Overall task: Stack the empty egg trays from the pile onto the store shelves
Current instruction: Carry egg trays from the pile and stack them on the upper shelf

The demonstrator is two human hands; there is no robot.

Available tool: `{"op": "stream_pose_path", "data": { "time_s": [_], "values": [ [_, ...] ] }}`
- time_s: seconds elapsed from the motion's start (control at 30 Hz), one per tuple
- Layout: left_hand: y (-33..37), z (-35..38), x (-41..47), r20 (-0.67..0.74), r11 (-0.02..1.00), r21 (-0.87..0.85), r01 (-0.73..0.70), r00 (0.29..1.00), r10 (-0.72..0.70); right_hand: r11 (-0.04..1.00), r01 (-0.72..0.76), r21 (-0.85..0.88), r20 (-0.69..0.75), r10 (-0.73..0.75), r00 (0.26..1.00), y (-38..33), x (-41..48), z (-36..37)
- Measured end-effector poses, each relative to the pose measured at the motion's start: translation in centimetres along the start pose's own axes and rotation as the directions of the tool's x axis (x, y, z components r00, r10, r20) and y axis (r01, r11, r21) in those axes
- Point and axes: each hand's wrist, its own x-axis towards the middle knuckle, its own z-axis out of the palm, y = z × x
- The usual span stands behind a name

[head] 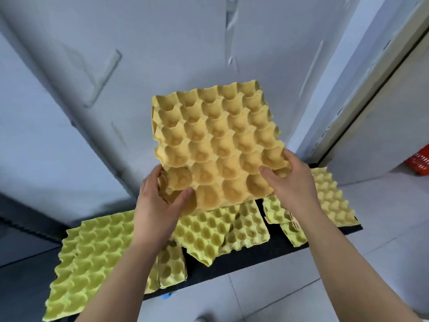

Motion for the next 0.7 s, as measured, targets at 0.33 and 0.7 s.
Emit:
{"op": "stream_pose_path", "data": {
  "time_s": [0.33, 0.7],
  "values": [
    [2.7, -13.5, -8.1, -0.359, 0.997, 0.033, -0.076, 0.93, 0.083, 0.96, 0.26, 0.104, 0.088, -0.27, 0.959, -11.0, -6.6, 1.7],
    [2.6, -29.5, -18.0, -0.649, 0.992, 0.07, -0.109, 0.75, 0.128, 0.821, 0.493, 0.289, 0.196, -0.555, 0.809, -24.7, -17.4, 5.5]
  ]
}}
